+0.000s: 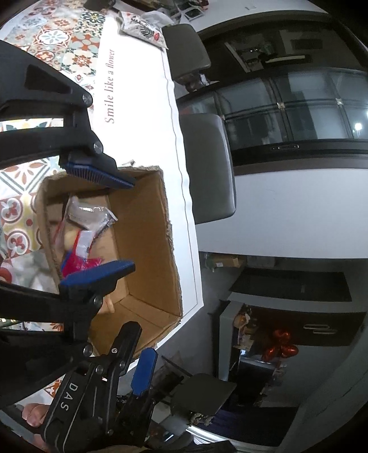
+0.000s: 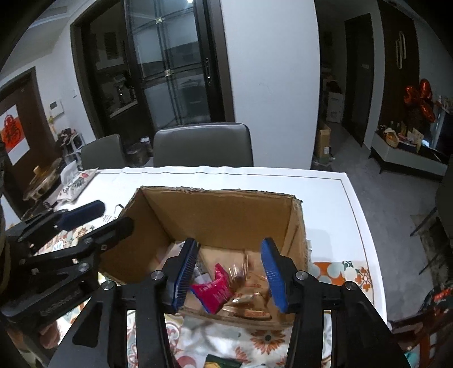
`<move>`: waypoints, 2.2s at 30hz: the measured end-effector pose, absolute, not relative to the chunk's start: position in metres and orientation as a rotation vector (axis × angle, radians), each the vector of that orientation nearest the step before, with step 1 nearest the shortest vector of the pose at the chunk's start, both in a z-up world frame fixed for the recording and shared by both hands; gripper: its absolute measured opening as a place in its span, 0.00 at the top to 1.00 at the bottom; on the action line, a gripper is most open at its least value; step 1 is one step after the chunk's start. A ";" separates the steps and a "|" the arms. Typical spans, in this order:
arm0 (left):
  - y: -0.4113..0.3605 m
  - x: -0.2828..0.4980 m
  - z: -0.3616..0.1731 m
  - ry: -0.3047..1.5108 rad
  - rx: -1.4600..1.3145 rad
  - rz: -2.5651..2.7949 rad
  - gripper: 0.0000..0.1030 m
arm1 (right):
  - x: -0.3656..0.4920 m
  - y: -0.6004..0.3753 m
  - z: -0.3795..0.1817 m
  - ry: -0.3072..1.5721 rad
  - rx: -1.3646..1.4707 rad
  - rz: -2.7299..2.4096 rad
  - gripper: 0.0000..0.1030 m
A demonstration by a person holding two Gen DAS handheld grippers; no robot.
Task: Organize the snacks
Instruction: 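Carry the cake packet and gold candy over the box and open both tools, then move both tools back from the box toward the remaining snacks, then grasp the red wafer bar with left tool while right tool grasps the green cracker pack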
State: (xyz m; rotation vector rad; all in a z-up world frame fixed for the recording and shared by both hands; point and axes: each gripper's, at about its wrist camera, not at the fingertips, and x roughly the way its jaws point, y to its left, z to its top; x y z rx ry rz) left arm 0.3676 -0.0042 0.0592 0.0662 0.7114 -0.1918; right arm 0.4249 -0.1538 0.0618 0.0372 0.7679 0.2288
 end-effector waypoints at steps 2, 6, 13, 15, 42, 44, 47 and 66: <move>-0.002 0.362 0.061 0.709 0.063 -0.195 0.47 | 0.418 -0.154 0.063 0.761 0.037 0.230 0.53; 0.000 0.344 0.065 0.693 0.067 -0.189 0.44 | 0.403 -0.154 0.068 0.740 0.032 0.232 0.53; 0.001 0.313 0.070 0.671 0.077 -0.203 0.44 | 0.370 -0.156 0.075 0.703 0.050 0.248 0.53; 0.002 0.302 0.070 0.661 0.077 -0.204 0.43 | 0.361 -0.155 0.077 0.693 0.048 0.252 0.53; 0.004 0.244 -0.012 0.850 0.014 -0.248 0.43 | 0.294 -0.158 0.008 0.811 0.058 0.225 0.53; 0.002 0.245 -0.021 0.874 0.012 -0.248 0.43 | 0.292 -0.159 -0.001 0.832 0.057 0.216 0.53; -0.001 0.245 -0.037 0.912 0.015 -0.248 0.43 | 0.290 -0.160 -0.012 0.856 0.057 0.204 0.53; -0.015 0.271 -0.103 1.079 -0.062 -0.245 0.49 | 0.295 -0.164 -0.065 0.983 0.100 0.192 0.53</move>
